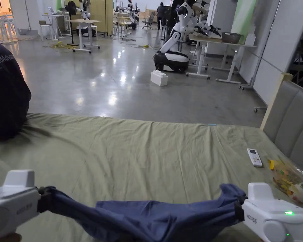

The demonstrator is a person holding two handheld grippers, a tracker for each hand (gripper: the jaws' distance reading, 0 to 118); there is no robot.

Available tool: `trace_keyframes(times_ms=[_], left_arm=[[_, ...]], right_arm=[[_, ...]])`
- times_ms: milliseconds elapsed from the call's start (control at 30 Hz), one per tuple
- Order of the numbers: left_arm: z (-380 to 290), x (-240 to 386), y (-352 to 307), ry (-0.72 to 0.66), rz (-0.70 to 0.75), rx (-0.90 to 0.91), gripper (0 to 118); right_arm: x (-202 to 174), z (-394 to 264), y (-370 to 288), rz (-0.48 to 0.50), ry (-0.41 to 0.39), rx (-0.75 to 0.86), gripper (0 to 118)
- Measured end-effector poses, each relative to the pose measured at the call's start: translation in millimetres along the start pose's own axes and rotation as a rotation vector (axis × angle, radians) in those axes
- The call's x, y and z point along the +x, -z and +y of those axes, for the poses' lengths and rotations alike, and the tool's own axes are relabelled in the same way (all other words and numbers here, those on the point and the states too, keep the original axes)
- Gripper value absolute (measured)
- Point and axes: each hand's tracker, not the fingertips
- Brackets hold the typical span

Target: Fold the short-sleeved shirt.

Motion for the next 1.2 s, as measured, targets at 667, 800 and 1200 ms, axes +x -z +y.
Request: trace_keyframes(times_ms=[667, 800, 1200], left_arm=[[175, -12, -44, 0.031, 0.105, 0.229, 6], [207, -16, -42, 0.009, 0.118, 0.262, 6], [279, -12, -25, 0.041, 0.172, 0.332, 6]], right_arm=[[20, 178, -54, -0.090, 0.045, 0.431, 6], [22, 214, -53, -0.099, 0.042, 0.491, 6], [13, 290, -31, -0.136, 0.027, 0.553, 6]])
